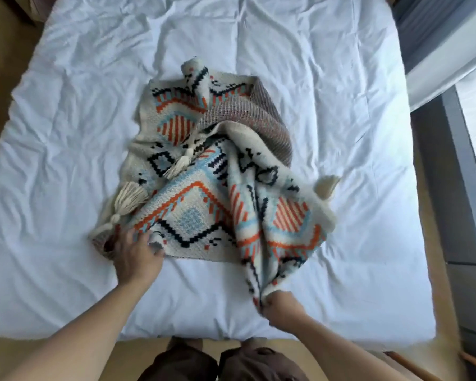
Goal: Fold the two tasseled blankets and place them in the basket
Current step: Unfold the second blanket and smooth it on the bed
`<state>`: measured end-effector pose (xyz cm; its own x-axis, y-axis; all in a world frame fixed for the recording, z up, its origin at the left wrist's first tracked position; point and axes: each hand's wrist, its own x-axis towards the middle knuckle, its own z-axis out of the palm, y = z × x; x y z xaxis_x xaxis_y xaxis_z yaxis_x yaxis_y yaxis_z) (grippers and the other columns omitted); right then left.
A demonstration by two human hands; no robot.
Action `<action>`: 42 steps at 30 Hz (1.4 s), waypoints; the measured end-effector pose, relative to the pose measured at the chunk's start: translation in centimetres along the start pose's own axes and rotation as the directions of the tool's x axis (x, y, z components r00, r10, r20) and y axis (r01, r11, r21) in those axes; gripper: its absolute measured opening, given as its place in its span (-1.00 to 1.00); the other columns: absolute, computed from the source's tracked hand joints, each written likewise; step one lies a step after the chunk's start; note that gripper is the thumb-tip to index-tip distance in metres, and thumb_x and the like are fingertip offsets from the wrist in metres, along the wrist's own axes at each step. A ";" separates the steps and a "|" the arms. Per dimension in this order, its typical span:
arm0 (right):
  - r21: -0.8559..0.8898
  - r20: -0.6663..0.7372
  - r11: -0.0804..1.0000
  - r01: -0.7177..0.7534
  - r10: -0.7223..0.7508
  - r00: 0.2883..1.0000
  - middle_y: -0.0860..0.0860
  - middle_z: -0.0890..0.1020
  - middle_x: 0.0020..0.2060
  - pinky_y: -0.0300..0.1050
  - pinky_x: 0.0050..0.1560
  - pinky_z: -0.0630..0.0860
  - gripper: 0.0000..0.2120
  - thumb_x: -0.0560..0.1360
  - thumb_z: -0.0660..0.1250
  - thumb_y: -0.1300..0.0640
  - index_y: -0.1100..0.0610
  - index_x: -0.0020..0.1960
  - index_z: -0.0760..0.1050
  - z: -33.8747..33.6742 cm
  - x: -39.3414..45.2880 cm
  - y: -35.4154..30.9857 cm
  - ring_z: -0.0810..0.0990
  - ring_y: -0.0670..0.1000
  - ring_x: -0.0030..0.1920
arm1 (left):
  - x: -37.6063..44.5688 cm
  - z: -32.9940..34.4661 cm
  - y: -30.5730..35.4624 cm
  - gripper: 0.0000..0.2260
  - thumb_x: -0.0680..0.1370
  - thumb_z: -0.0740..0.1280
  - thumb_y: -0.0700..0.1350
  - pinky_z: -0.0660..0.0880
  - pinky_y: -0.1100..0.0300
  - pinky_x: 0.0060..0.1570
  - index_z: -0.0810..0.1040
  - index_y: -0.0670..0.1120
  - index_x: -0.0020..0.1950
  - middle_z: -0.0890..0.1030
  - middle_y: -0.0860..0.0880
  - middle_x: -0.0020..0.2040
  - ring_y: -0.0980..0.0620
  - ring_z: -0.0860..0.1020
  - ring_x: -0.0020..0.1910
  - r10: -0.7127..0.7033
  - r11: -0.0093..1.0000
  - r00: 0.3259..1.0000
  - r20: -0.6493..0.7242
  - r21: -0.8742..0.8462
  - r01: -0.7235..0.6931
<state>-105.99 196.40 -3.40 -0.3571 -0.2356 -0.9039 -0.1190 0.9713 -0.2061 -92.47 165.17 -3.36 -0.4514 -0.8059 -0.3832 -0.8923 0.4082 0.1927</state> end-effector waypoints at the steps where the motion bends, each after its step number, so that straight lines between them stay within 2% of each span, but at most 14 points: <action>1: -0.002 0.078 1.000 -0.011 0.011 0.997 0.11 0.56 -0.34 -0.06 -0.29 0.51 -0.51 0.56 0.29 -0.19 0.12 -0.39 0.39 0.3 0.2 -0.1 0.55 0.11 -0.32 | 0.0 0.8 0.9 -0.52 0.39 0.55 -0.02 0.44 -0.15 0.28 0.62 -0.09 0.29 0.45 -0.20 0.41 -0.31 0.41 0.33 0.081 0.994 0.994 0.076 0.061 -0.086; 4: 0.273 -0.017 0.961 -0.053 0.060 0.998 0.08 0.60 -0.36 0.01 -0.37 0.47 -0.65 0.54 0.36 -0.03 0.15 -0.33 0.52 -1.0 1.0 0.1 0.52 0.05 -0.39 | 0.4 2.7 2.6 -0.43 0.45 0.50 0.12 0.34 -0.12 0.39 0.50 0.04 0.43 0.34 -0.10 0.55 -0.20 0.27 0.51 0.207 0.938 0.945 0.252 0.223 -0.265; 8: 0.822 -0.198 0.570 -0.012 0.304 0.932 0.16 0.73 -0.12 0.06 -0.18 0.60 -0.99 0.52 0.44 0.19 0.12 -0.06 0.63 -4.8 2.6 1.4 0.65 0.12 -0.20 | 1.8 4.7 2.0 -0.36 0.53 0.41 0.12 0.34 -0.08 0.41 0.28 0.07 0.57 0.30 -0.01 0.55 -0.14 0.27 0.51 0.128 0.925 0.923 0.363 0.292 -0.243; 9: 0.849 -0.232 0.528 0.029 0.323 0.918 0.13 0.72 -0.04 0.02 -0.12 0.61 -0.88 0.52 0.47 0.12 0.08 0.03 0.59 -5.6 3.2 1.7 0.68 0.10 -0.13 | 2.2 5.1 1.8 -0.37 0.55 0.40 0.08 0.37 -0.05 0.38 0.27 0.05 0.58 0.32 -0.01 0.54 -0.13 0.30 0.49 0.096 0.940 0.924 0.370 0.272 -0.206; 12: 0.541 -0.469 0.841 -0.022 0.323 0.822 0.10 0.53 0.38 0.15 0.32 0.49 -0.26 0.39 0.50 -0.27 0.02 0.44 0.35 -8.6 4.9 2.4 0.51 0.18 0.36 | 2.6 6.2 1.5 -0.51 0.56 0.40 -0.08 0.49 -0.03 0.23 0.41 -0.02 0.48 0.51 -0.07 0.39 -0.16 0.48 0.33 0.107 0.957 0.943 0.315 0.223 -0.183; 15: 0.323 -0.516 0.940 -0.113 0.275 0.811 0.11 0.35 0.53 0.18 0.42 0.40 0.10 0.36 0.50 -0.32 0.05 0.64 -0.02 -12.7 7.1 3.0 0.33 0.21 0.51 | 2.3 6.7 0.7 -0.72 0.57 0.27 -0.26 0.52 0.04 -0.14 0.60 -0.07 0.23 0.67 -0.14 0.08 -0.20 0.60 0.03 0.149 0.957 0.954 0.259 0.206 -0.206; 18: 0.286 -0.387 0.955 -0.081 0.192 0.902 0.06 0.65 -0.02 0.00 -0.02 0.57 -0.52 0.45 0.51 -0.14 0.10 0.23 0.51 -15.3 8.0 2.4 0.61 0.19 0.07 | 1.2 6.1 -0.6 -0.68 0.54 0.26 -0.29 0.44 0.12 -0.26 0.66 -0.02 0.18 0.69 -0.14 0.02 -0.20 0.63 -0.02 0.102 0.940 0.937 0.333 0.278 -0.201; 20: 0.130 -0.418 0.992 -0.005 0.060 0.907 0.01 0.53 -0.37 -0.08 -0.32 0.38 -0.71 0.53 0.42 0.01 0.09 -0.29 0.44 -16.2 7.6 2.1 0.53 0.14 -0.18 | 0.8 5.2 -1.8 -0.76 0.47 0.25 -0.31 0.55 0.07 -0.23 0.63 -0.07 0.00 0.66 -0.13 -0.09 -0.18 0.62 -0.09 0.055 0.918 0.914 0.402 0.340 -0.205; 24: 0.402 -0.691 0.914 0.048 0.269 0.671 0.15 0.60 -0.30 0.03 -0.21 0.41 -0.80 0.49 0.22 0.11 0.21 -0.18 0.53 -19.1 5.8 5.3 0.55 0.26 -0.15 | 0.4 2.9 -4.1 -0.80 0.48 0.21 -0.27 0.56 0.11 -0.08 0.57 -0.07 -0.03 0.65 -0.13 0.04 -0.14 0.63 0.02 -0.102 0.854 0.902 0.419 0.503 -0.136; 27: 0.768 -0.576 0.639 0.037 0.665 0.476 0.28 0.64 -0.09 0.16 -0.04 0.53 -0.61 0.33 0.19 0.12 0.28 0.04 0.58 -20.4 5.1 12.8 0.59 0.28 -0.08 | 0.9 1.2 -4.9 -0.76 0.54 0.21 -0.18 0.48 0.18 -0.08 0.60 -0.04 0.14 0.63 -0.10 0.20 -0.10 0.61 0.13 -0.190 0.790 0.904 0.383 0.606 -0.090; 30: 0.872 -0.377 0.483 -0.078 0.765 0.521 0.23 0.67 0.07 0.13 -0.05 0.56 -0.37 0.23 0.37 -0.06 0.30 0.19 0.56 -18.2 6.7 21.9 0.59 0.19 -0.09 | 1.2 1.0 -4.5 -0.77 0.57 0.19 -0.12 0.45 0.19 -0.21 0.59 -0.06 0.13 0.63 -0.08 0.04 -0.08 0.62 -0.02 -0.232 0.811 0.871 0.434 0.581 -0.074; 33: 0.814 -0.366 0.552 -0.182 0.730 0.577 0.28 0.68 0.02 0.19 0.00 0.62 -0.40 0.21 0.48 -0.16 0.25 0.06 0.55 -14.4 4.9 21.2 0.67 0.28 -0.02 | 0.1 2.0 -1.8 -0.86 0.52 0.23 -0.16 0.49 0.14 -0.32 0.57 -0.07 0.00 0.62 -0.11 -0.12 -0.11 0.63 -0.11 -0.171 0.869 0.894 0.415 0.492 -0.062; 37: 0.715 -0.419 0.684 -0.142 0.582 0.697 0.21 0.66 -0.02 0.06 0.03 0.50 -0.74 0.43 0.53 0.07 0.12 -0.03 0.49 -12.4 2.1 14.9 0.62 0.26 0.03 | -2.6 4.8 4.6 -0.67 0.59 0.29 -0.06 0.58 0.02 0.06 0.55 -0.04 0.36 0.61 -0.09 0.27 -0.14 0.57 0.18 0.062 0.946 0.948 0.313 0.283 -0.156; 42: 0.578 -0.398 0.815 -0.035 0.320 0.860 0.05 0.65 -0.16 -0.09 -0.12 0.47 -0.83 0.44 0.49 0.13 0.03 -0.01 0.56 -11.8 2.5 13.7 0.65 0.14 -0.05 | -5.9 8.8 14.9 -0.61 0.64 0.28 0.03 0.43 -0.02 0.30 0.48 -0.05 0.44 0.46 -0.10 0.42 -0.15 0.44 0.35 0.281 0.947 0.844 0.458 0.010 -0.321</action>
<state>-119.38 208.69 -4.04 -0.7141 0.0945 -0.6936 0.4510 0.8199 -0.3526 -103.08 179.75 -6.14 -0.6307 -0.3690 -0.6826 -0.7004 0.6494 0.2961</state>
